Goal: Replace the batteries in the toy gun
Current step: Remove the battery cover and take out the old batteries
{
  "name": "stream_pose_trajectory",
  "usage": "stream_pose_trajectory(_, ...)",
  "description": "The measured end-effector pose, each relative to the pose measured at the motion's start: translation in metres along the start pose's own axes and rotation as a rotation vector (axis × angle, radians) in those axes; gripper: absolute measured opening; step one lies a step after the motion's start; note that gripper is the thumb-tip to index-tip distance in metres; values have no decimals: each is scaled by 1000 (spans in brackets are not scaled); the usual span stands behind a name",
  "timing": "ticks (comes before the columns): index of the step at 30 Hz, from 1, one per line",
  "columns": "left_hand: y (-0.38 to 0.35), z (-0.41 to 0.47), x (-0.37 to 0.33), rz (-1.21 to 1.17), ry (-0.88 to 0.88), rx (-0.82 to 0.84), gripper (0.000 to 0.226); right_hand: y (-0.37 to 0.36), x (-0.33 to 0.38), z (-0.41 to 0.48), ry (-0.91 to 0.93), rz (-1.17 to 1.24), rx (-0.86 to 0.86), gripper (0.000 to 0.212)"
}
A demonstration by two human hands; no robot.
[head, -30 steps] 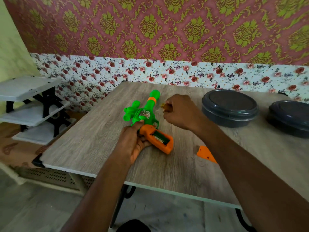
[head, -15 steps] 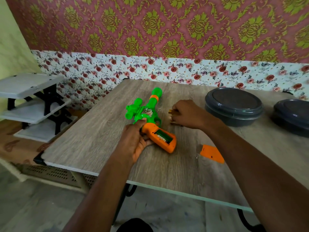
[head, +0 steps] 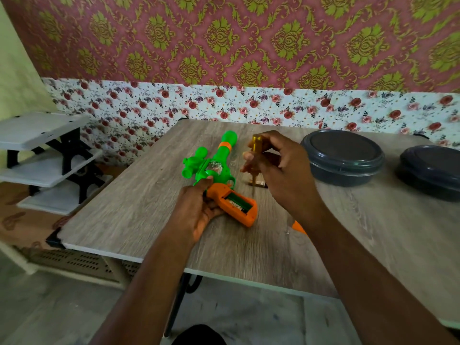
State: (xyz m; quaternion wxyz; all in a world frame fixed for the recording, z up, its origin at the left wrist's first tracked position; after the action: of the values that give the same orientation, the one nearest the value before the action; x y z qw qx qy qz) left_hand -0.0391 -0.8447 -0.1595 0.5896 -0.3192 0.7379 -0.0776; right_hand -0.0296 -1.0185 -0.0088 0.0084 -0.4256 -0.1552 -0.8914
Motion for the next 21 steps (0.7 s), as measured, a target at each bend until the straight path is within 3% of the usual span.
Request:
stream_pose_trajectory(16, -1, -2, -1, 13, -1, 7, 33, 8, -23, -21, -156, 106, -83, 14)
stream_pose_trajectory(21, 0, -1, -2, 15, -10, 3, 30, 10, -25, -27, -149, 84, -106, 25)
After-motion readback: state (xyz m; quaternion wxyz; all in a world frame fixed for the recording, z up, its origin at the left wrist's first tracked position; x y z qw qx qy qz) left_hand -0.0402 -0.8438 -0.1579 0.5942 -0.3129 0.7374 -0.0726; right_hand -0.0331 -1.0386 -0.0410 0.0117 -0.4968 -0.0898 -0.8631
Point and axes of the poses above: each hand's wrist, its own z-axis towards the middle knuckle, its own y-axis out of the back of the hand, x = y × z, the point moved 10 cm from there along z, towards the middle knuckle, and after that the axes turned 1 degree about y, right-handed, at the moved point
